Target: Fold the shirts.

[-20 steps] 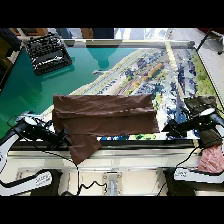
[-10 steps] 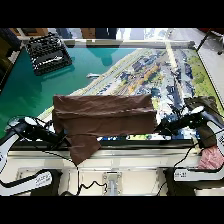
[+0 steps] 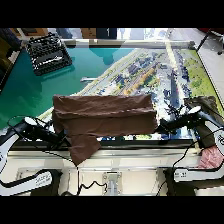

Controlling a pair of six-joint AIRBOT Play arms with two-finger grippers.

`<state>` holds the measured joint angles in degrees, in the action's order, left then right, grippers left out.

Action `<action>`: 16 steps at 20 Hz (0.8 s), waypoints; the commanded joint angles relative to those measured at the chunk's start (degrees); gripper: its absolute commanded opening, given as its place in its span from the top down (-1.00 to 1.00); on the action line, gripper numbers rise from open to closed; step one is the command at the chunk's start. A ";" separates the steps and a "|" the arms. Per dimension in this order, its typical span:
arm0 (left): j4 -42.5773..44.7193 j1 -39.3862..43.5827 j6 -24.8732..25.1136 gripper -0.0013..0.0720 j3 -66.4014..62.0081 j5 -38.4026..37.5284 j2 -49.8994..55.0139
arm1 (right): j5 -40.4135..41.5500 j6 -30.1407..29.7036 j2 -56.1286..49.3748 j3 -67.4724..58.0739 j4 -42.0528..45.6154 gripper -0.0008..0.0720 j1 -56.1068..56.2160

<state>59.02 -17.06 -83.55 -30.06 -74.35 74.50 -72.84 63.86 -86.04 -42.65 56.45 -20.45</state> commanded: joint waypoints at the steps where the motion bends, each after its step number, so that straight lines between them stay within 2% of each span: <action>1: -0.02 0.02 0.02 0.94 -0.04 0.02 -0.04 | 0.33 -0.76 -0.04 0.02 0.70 0.27 0.07; 2: -0.02 0.02 0.02 0.94 -0.04 0.02 -0.07 | -0.26 -0.17 -0.04 0.02 1.68 0.06 0.07; 13: -0.02 0.02 0.68 0.94 -0.04 -0.24 -0.04 | -0.35 9.75 1.36 -0.11 20.26 0.03 -1.09; 16: 0.00 0.02 0.70 0.94 -0.04 0.00 -0.04 | -0.96 9.92 2.69 -0.11 19.45 0.03 -7.17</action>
<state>59.00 -17.06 -82.94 -30.06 -74.56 74.50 -73.97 72.47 -84.36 -42.72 60.45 -23.79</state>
